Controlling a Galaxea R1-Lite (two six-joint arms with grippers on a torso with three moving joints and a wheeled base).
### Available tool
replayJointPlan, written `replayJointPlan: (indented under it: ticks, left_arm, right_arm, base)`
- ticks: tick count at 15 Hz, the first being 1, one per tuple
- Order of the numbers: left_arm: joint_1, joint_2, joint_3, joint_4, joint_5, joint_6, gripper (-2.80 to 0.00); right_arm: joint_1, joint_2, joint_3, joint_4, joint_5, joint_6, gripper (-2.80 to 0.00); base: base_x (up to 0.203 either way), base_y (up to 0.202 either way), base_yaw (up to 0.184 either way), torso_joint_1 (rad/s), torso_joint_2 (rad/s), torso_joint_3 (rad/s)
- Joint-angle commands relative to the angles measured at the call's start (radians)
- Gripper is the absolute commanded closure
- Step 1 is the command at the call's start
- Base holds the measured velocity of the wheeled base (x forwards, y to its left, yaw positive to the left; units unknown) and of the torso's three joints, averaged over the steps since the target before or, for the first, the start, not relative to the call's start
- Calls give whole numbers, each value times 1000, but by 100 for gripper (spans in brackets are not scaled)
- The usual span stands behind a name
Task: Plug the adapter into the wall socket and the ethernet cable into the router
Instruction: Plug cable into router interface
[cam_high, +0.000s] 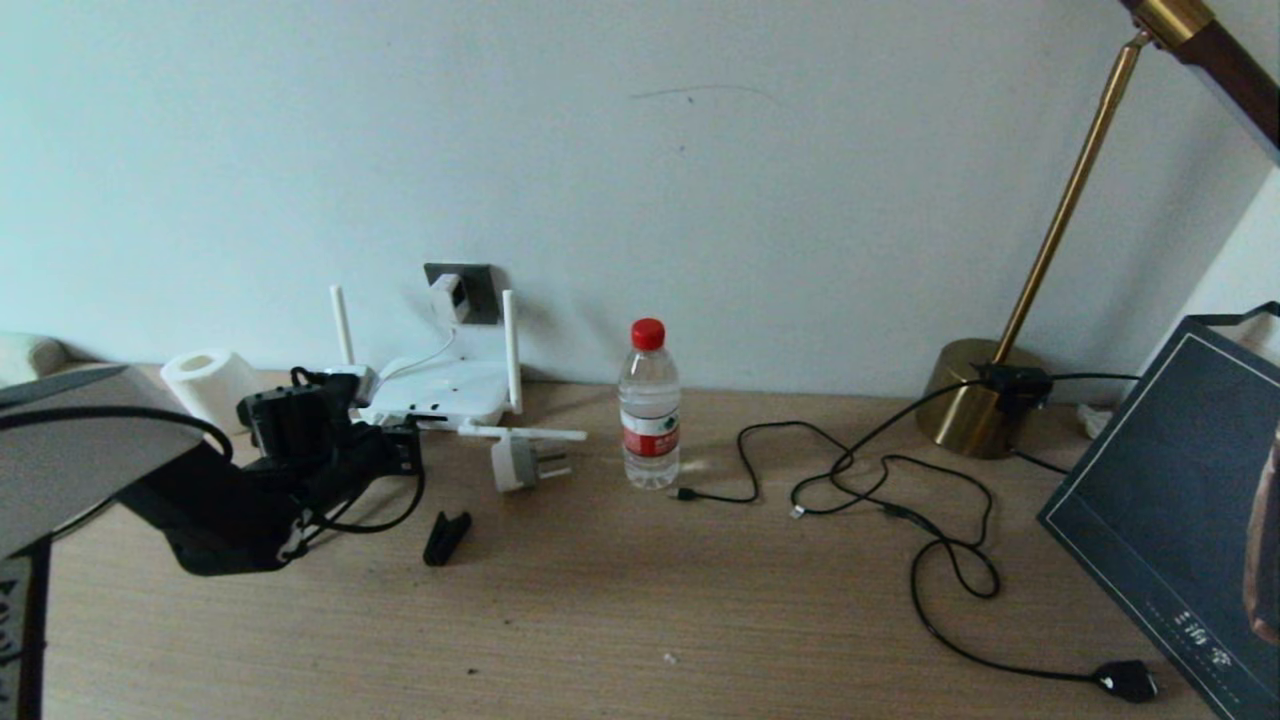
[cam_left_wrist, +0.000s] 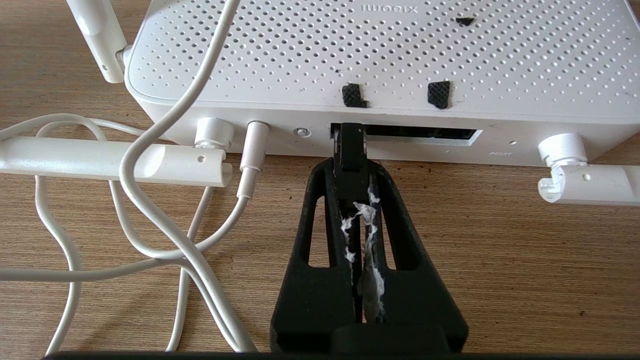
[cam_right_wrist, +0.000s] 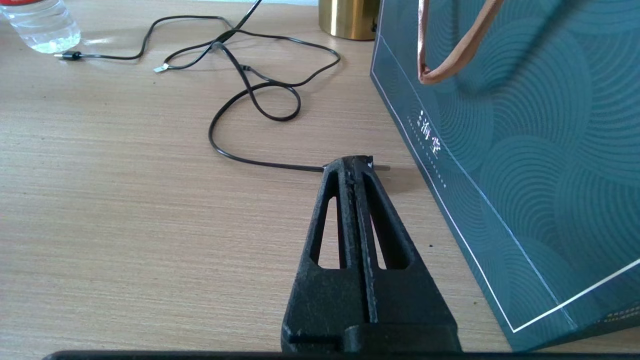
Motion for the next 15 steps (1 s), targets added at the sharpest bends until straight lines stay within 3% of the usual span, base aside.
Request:
replayJointPlan:
  ticks: [1, 12, 13, 15]
  left_arm:
    - [0, 12, -6, -5, 0, 0, 0]
    - [-1, 25, -6, -8, 1, 0, 0]
    - [-1, 21, -6, -14, 0, 0, -280]
    - [-1, 10, 1, -15, -2, 0, -280]
  right_arm:
    - [0, 2, 0, 0, -1, 0, 0]
    - [0, 2, 0, 0, 0, 0, 0]
    - [2, 2, 0, 0, 0, 0, 0]
    - [1, 2, 0, 0, -1, 0, 0]
  base:
    - [0, 0, 0, 0, 0, 0]
    - [0, 0, 0, 0, 0, 0]
    - [0, 0, 0, 0, 0, 0]
    - [0, 0, 0, 0, 0, 0]
